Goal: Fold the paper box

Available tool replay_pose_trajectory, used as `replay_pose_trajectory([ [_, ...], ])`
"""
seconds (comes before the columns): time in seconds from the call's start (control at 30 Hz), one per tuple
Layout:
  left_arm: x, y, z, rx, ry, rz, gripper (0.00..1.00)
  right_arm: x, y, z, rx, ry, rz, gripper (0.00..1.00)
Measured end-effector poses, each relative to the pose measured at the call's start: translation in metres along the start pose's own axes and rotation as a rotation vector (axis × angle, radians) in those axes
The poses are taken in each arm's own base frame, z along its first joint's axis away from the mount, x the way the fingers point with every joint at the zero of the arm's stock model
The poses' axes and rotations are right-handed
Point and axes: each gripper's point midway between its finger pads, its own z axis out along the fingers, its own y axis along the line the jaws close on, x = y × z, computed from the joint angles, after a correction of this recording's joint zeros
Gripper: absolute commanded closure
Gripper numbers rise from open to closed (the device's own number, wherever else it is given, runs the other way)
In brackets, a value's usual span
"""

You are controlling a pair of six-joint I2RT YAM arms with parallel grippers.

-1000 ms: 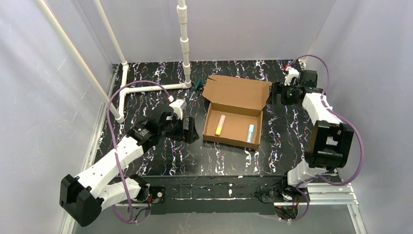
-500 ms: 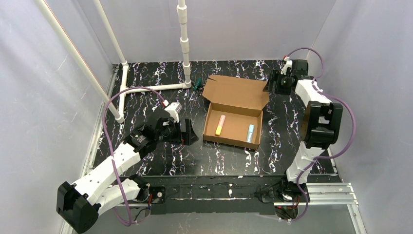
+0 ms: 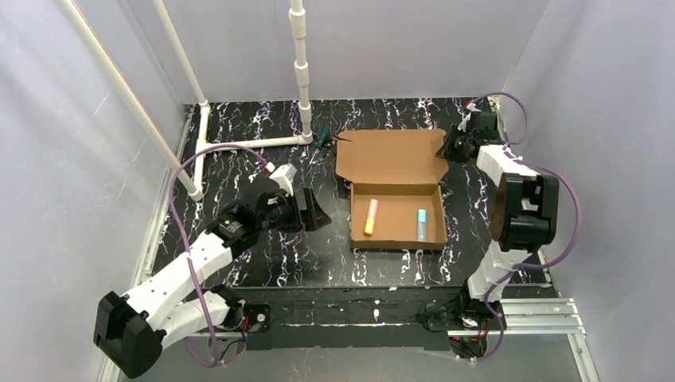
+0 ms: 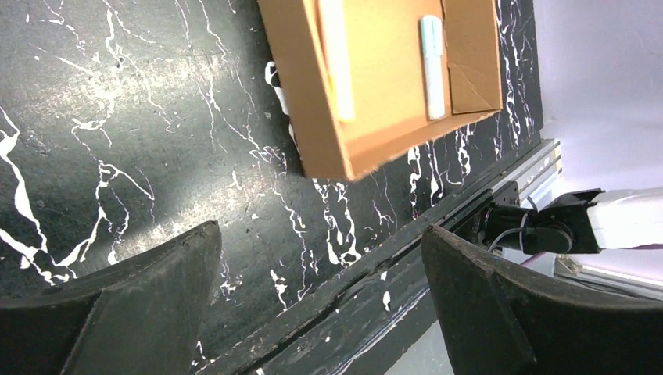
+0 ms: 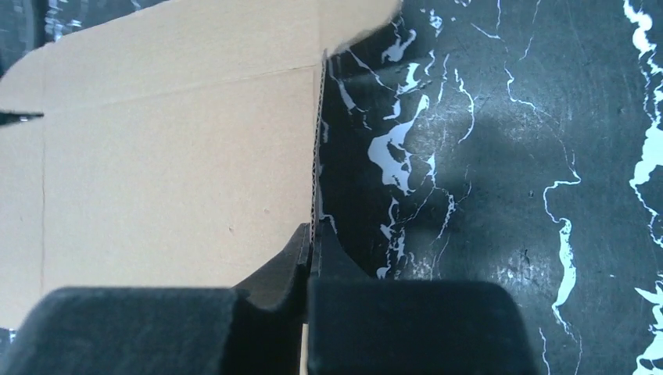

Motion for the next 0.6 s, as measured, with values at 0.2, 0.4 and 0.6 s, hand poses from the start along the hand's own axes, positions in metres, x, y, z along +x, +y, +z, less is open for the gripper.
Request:
replay_pose_trajectory([
  [0.2, -0.020, 0.002, 0.012, 0.000, -0.031, -0.029, 0.02, -0.018, 0.021, -0.037, -0.094, -0.147, -0.019, 0.99],
  [0.4, -0.065, 0.026, 0.043, 0.034, -0.101, -0.159, 0.02, -0.022, 0.041, -0.076, -0.211, -0.293, -0.056, 0.99],
  [0.6, -0.088, 0.036, 0.083, 0.046, -0.064, -0.187, 0.02, -0.010, 0.044, -0.088, -0.298, -0.335, -0.060, 0.99],
])
